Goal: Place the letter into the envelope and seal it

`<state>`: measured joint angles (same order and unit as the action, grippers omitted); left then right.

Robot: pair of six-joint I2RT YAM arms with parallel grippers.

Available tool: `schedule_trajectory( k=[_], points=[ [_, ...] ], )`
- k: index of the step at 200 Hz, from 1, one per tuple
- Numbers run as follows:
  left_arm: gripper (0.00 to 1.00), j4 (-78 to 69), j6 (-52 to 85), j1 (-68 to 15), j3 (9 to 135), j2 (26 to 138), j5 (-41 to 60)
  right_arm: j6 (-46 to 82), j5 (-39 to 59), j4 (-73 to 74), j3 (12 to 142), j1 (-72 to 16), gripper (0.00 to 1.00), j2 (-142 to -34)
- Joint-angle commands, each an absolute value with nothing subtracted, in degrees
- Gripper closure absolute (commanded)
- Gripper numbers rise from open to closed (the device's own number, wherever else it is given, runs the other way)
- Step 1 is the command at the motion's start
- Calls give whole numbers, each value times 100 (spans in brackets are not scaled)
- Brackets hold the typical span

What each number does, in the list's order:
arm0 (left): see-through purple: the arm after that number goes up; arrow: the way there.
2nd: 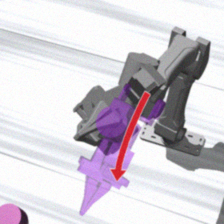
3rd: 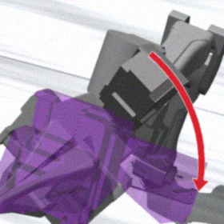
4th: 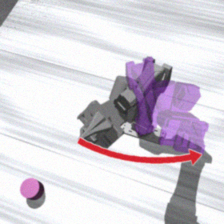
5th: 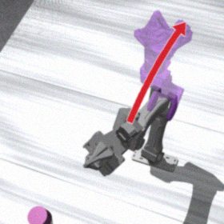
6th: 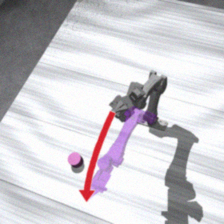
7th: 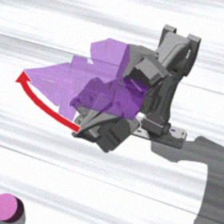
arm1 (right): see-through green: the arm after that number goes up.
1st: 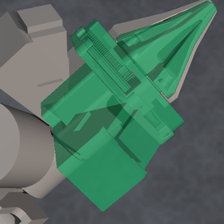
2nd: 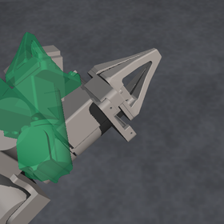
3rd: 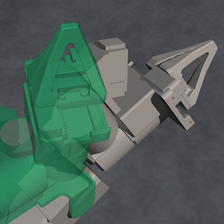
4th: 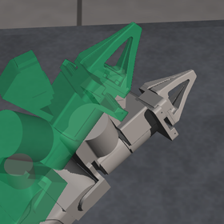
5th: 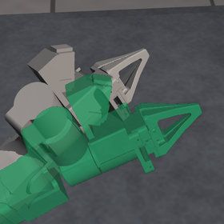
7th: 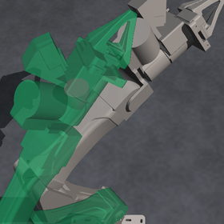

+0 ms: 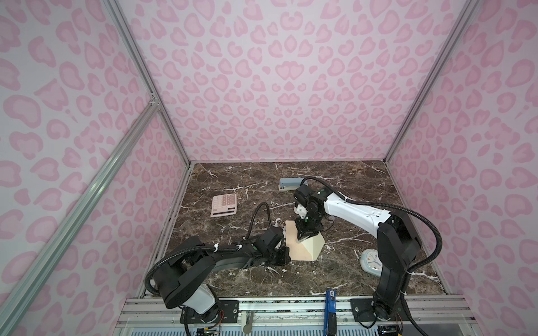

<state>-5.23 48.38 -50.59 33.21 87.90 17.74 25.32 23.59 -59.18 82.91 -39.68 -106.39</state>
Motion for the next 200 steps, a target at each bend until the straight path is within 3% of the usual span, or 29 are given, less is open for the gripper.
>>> schedule_trajectory(
  k=[1,200],
  points=[
    [96,-448,4839,-5053,3322,8750,1752,2540,2481,-5846,8209,-3971,100,-10704],
    [96,-184,4666,-4904,3615,9244,1765,2511,2559,-5735,8086,-3973,100,-10876]
  ],
)
